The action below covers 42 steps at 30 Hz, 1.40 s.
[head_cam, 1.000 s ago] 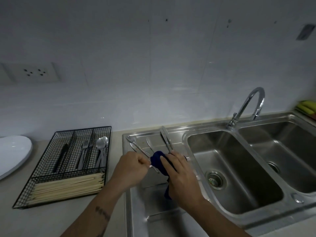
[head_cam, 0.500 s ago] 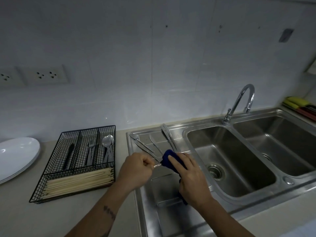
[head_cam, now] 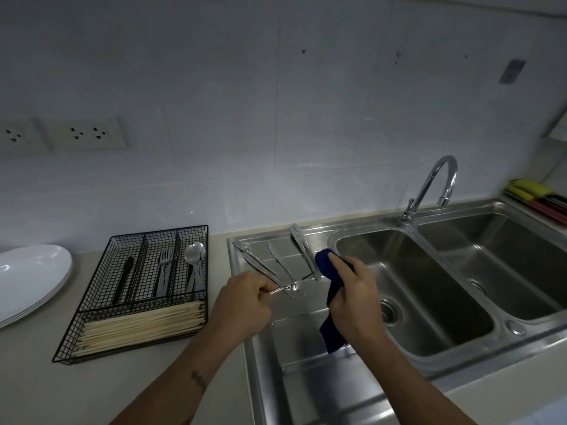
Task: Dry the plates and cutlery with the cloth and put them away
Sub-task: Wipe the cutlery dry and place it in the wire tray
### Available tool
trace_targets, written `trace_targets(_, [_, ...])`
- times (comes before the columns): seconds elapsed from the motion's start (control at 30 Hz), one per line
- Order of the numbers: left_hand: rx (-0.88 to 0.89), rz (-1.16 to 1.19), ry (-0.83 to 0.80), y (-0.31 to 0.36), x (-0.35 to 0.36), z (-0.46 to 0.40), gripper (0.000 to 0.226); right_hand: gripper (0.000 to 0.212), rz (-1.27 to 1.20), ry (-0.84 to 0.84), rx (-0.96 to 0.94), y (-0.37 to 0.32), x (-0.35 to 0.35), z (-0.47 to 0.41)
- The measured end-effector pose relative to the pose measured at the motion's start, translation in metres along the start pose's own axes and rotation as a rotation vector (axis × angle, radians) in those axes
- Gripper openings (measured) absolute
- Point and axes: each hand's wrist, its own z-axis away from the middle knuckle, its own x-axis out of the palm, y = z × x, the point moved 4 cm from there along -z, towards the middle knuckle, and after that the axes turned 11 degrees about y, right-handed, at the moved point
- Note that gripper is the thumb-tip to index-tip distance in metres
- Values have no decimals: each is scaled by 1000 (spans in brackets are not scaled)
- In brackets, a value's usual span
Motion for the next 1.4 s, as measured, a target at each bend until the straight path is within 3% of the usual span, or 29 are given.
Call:
trace_targets(0.2, [-73,94,-15,4,2,-15,22,71,76,-120,-380,-36,16,20])
trace_targets(0.37, [-180,181,-78,-5,7,-11,29,81,63,-113,-170,-10,19,21])
trace_targets(0.53, [-409,462,-181,-12,13,-10,28,76,26,-122,-347,-18,18,26])
trace_targets(0.63, [-460,497,-247,-14,15,-9,28,73,43,-105,-239,-10,19,18])
trace_targets(0.7, [-446,476,-259,-13,15,-11,28,74,56,-93,-171,-12,20,17])
trace_targets(0.83, [-346,436,-238,-11,14,-14,21,71,54,-120,-277,-21,22,21])
trace_targets(0.97, [-170,311,-214,-15,21,-6,10,70,71,-83,-105,-7,19,10])
trace_targets(1.1, [37,221,-202,-12,35,-2,6,66,-29,-111,-103,-16,20,13])
trace_targets(1.2, [147,118,-95,-8,44,-4,8,63,-116,-74,37,-20,19,18])
trace_targets(1.3, [32,122,36,-12,49,-9,23,62,-122,-27,168,-14,12,15])
trace_targets(1.4, [-324,375,36,-19,47,-17,23,60,-96,-32,211,-5,7,10])
